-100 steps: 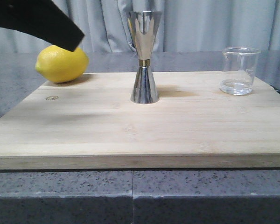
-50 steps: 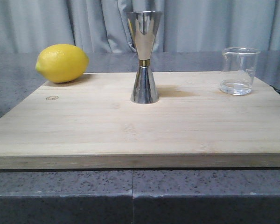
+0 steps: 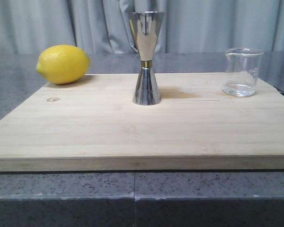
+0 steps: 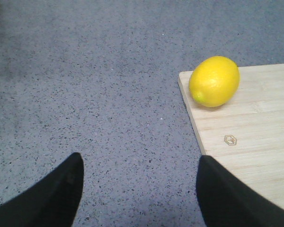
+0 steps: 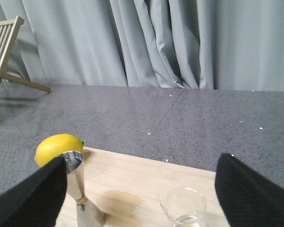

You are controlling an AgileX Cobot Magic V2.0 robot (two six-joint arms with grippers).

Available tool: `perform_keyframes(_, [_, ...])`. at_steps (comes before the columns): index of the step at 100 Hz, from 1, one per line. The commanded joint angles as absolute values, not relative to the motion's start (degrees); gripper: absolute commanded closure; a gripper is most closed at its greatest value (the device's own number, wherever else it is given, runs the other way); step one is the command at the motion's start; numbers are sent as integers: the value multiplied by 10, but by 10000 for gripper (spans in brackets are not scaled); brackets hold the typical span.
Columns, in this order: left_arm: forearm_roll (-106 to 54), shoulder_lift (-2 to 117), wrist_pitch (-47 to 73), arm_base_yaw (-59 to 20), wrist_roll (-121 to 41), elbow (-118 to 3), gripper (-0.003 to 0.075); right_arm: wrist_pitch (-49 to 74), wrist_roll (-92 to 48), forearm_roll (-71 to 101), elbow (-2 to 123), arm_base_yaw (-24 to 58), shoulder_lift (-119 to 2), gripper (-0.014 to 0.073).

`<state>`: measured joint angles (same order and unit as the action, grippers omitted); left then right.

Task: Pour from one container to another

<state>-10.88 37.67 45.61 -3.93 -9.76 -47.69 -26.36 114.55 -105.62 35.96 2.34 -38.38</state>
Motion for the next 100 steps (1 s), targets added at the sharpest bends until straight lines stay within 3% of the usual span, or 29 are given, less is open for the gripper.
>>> perform_keyframes(1, [-116,368,396,-36,-89,-476,262,-236,1146,-1066,359,20,-367,19])
perform_keyframes(25, [-116,368,388,-36,-89,-471,293,-239,1146,-1066,350,20,-363,48])
perform_keyframes(32, [-116,368,388,-36,-89,-471,352,-237,1146,-1066,350,20,-363,141])
perform_keyframes(51, [-116,368,388,-36,-89,-471,573,-233,1146,-1066,350,20,-363,498])
perform_keyframes(65, [-116,368,388,-36,-89,-471,707,-232,1146,-1066,350,20,-363,661])
perform_keyframes(70, [-116,368,385,-36,-89,-471,739,-231,1146,-1066,350,20,-363,665])
perform_keyframes(100, [-117,368,375,-36,-89,-471,739,-232,1146,-1065,348,20,-364,665])
